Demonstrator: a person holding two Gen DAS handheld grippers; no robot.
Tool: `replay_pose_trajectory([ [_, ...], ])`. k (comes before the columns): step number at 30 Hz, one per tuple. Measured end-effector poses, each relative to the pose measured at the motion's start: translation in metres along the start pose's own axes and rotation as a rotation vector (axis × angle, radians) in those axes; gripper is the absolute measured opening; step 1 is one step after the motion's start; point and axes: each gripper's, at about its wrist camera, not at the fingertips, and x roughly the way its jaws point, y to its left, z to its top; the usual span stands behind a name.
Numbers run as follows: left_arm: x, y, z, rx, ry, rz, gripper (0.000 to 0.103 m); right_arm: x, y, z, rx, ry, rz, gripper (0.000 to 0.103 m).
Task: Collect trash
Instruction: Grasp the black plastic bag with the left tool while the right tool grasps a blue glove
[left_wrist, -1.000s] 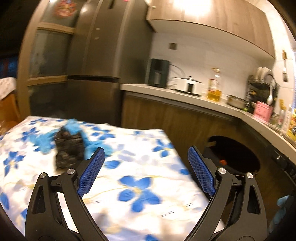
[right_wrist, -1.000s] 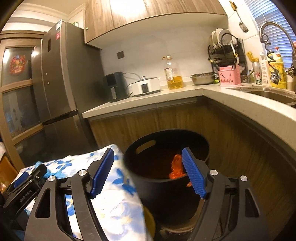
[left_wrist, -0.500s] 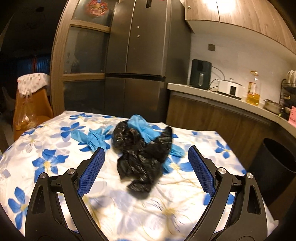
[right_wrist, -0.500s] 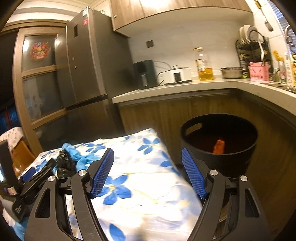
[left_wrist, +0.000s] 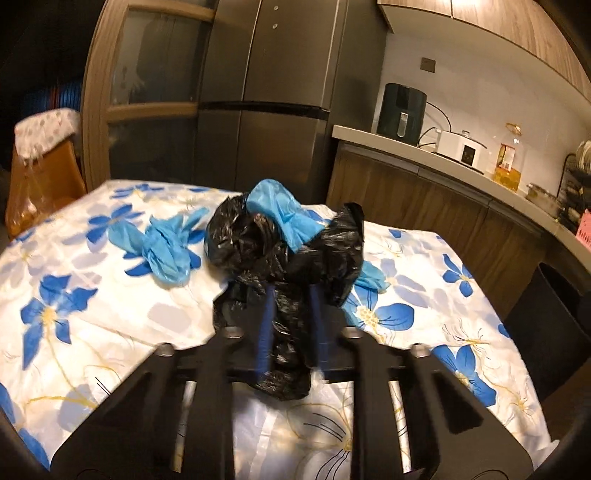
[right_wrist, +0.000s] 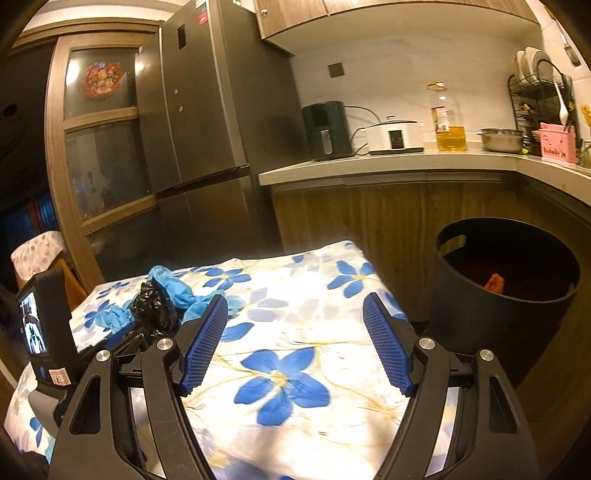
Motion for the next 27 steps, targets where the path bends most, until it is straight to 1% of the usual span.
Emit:
replay_pose_trajectory([
  [1, 0.000, 0.003, -0.001, -0.012, 0.005, -0.010, 0.000, 0.002, 0.003, -0.001, -0.003, 0.004, 0.005, 0.074],
  [4, -0.004, 0.011, -0.003, -0.037, 0.005, -0.038, 0.000, 0.009, 0.012, -0.003, -0.011, 0.015, 0.020, 0.074],
  [6, -0.014, 0.017, -0.003, -0.049, -0.009, -0.054, 0.000, 0.013, 0.019, -0.005, -0.022, 0.022, 0.026, 0.074],
  [10, -0.041, 0.035, -0.002, -0.093, -0.050, -0.045, 0.000, 0.028, 0.032, -0.009, -0.028, 0.049, 0.049, 0.074],
  [14, -0.063, 0.055, -0.002, -0.132, -0.072, -0.029, 0.000, 0.050, 0.052, -0.016, -0.027, 0.095, 0.087, 0.073],
  [18, -0.083, 0.070, -0.003, -0.119, -0.104, -0.010, 0.000, 0.076, 0.075, -0.021, -0.041, 0.146, 0.122, 0.068],
  [22, -0.094, 0.082, -0.001, -0.131, -0.115, -0.006, 0.000, 0.101, 0.093, -0.022, -0.036, 0.199, 0.151, 0.066],
  [27, -0.101, 0.094, 0.003, -0.137, -0.128, -0.013, 0.000, 0.130, 0.106, -0.026, -0.036, 0.277, 0.153, 0.055],
])
